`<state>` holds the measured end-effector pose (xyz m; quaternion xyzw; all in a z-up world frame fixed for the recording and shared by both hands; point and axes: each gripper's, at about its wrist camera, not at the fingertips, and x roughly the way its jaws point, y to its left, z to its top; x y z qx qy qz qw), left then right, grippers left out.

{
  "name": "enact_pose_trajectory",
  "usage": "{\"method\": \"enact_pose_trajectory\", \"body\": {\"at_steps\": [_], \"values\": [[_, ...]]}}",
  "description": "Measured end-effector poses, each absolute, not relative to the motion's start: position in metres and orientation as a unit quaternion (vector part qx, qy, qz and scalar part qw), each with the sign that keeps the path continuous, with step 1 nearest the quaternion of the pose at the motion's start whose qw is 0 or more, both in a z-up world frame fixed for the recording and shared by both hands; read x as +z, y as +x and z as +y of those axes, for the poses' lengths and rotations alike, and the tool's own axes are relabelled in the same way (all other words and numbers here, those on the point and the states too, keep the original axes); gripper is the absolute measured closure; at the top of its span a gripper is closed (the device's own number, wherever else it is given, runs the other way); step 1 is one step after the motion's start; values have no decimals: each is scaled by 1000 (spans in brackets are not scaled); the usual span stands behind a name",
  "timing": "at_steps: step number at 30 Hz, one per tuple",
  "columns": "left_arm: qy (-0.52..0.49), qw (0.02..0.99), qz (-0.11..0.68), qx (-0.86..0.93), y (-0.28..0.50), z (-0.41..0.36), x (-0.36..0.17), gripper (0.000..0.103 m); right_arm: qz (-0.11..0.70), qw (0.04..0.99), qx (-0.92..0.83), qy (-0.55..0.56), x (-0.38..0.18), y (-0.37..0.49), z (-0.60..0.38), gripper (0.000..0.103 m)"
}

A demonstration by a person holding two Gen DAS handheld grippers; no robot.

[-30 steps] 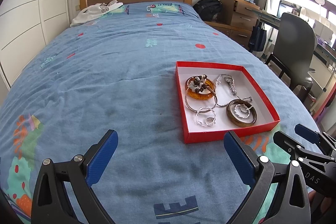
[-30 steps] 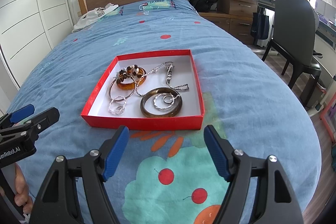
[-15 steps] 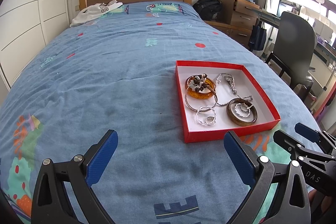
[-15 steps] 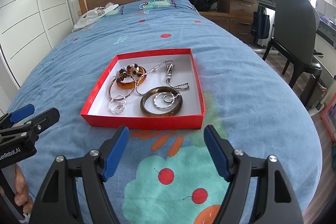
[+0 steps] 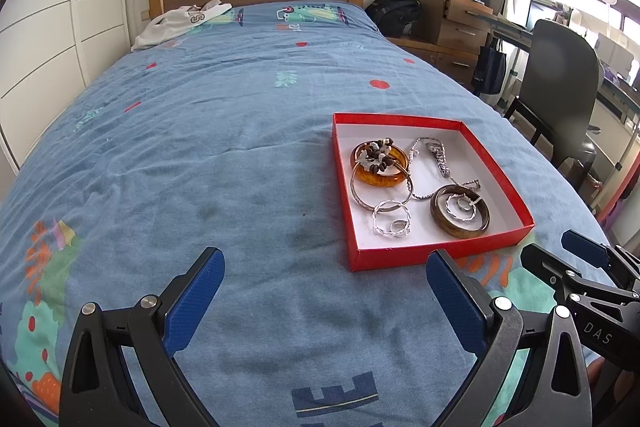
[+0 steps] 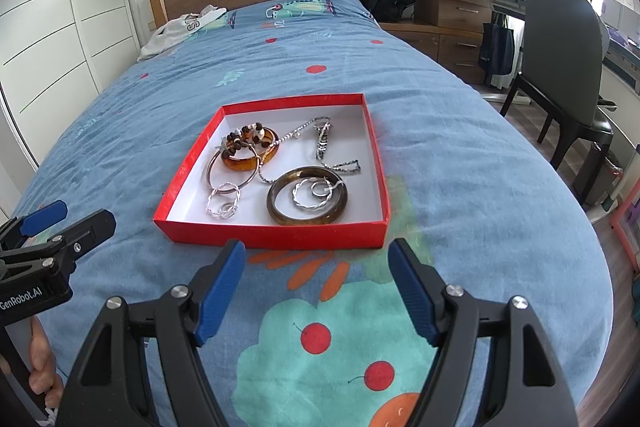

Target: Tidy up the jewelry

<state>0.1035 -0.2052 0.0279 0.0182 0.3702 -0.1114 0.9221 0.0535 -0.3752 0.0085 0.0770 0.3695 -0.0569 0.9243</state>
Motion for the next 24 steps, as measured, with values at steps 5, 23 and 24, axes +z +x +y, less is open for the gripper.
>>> {"method": "enact_pose_trajectory", "body": {"at_steps": [5,23,24], "values": [[18,921,373,-111,105,-206,28,3,369,924,-57,77,9,53,-375,30],[21,918,379,-112,106,-206,25,2,371,924,-54,76,6,56,-373,30],[20,918,380,-114,106,-206,26,2,372,924,-54,76,6,56,-374,30]]}}
